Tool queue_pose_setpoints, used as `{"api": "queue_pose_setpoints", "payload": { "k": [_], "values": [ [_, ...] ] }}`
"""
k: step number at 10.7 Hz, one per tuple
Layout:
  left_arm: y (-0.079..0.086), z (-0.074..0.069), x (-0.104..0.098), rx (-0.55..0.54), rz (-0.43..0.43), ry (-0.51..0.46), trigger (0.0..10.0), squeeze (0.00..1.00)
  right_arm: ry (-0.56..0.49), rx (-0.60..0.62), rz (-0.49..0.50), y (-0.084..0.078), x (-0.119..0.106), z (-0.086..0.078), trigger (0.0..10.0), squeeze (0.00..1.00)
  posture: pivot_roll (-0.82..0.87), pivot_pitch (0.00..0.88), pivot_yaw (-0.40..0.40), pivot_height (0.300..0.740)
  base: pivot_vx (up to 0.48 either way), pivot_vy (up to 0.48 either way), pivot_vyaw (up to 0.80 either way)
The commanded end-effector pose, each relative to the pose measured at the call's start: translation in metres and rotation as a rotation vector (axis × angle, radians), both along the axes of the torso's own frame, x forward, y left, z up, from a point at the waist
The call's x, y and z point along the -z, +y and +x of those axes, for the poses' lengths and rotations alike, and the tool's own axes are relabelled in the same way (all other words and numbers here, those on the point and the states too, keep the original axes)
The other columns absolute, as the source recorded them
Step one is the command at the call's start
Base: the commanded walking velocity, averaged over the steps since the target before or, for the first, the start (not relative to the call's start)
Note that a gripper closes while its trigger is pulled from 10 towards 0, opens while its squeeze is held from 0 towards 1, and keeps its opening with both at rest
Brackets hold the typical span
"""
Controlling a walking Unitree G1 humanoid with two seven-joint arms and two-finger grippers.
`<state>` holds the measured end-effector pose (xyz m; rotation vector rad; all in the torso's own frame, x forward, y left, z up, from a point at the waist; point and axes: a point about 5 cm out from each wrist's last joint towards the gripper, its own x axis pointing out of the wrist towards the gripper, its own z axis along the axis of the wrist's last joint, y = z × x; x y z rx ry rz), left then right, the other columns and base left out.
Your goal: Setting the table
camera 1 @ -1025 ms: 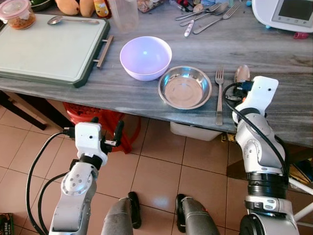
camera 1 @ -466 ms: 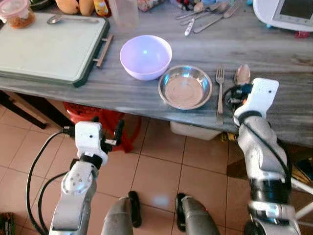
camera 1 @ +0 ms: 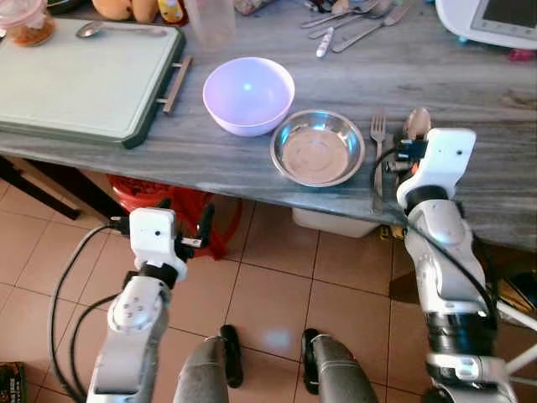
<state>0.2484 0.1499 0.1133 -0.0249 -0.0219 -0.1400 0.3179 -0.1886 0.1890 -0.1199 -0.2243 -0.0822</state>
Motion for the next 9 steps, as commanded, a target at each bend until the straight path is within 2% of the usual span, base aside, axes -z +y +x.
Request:
{"api": "queue_pose_setpoints", "payload": {
  "k": [1,4,5,6,7,8,9],
  "values": [
    [0.008,-0.002,0.012,-0.054,0.006,0.057,10.0,0.00,-0.043,-0.022,-0.035,0.006,-0.001,-0.006,10.0,1.00,-0.03,0.211,0.054,0.740,0.000,0.000,0.00],
    [0.003,0.010,0.006,-0.055,-0.003,0.020,10.0,0.00,-0.084,0.004,0.000,0.015,0.007,-0.019,10.0,1.00,-0.03,0.186,0.056,0.740,0.000,0.000,0.00],
    [0.002,0.012,0.006,-0.057,-0.007,0.013,10.0,0.00,-0.071,-0.002,-0.027,0.016,0.010,-0.021,10.0,1.00,-0.03,0.181,0.054,0.740,0.000,0.000,0.00],
    [-0.001,0.019,0.001,-0.059,-0.016,-0.010,10.0,0.00,-0.052,0.002,-0.030,0.017,0.015,-0.021,10.0,0.93,-0.04,0.176,0.041,0.740,0.000,0.000,-0.80],
    [-0.003,0.023,-0.002,-0.067,-0.034,-0.027,10.0,0.00,-0.050,0.002,-0.013,0.017,0.016,-0.020,10.0,0.57,-0.04,0.167,0.035,0.740,0.000,0.000,-0.80],
    [-0.006,0.025,-0.007,-0.078,-0.060,-0.061,10.0,0.00,-0.058,-0.007,-0.023,0.021,0.016,-0.019,10.0,0.07,-0.05,0.156,0.028,0.740,0.000,0.000,-0.80],
    [-0.008,0.025,-0.008,-0.078,-0.070,-0.069,10.0,0.00,-0.060,-0.014,-0.023,0.023,0.016,-0.019,10.0,0.00,-0.05,0.146,0.020,0.740,0.000,0.000,-0.80]
  ]
}}
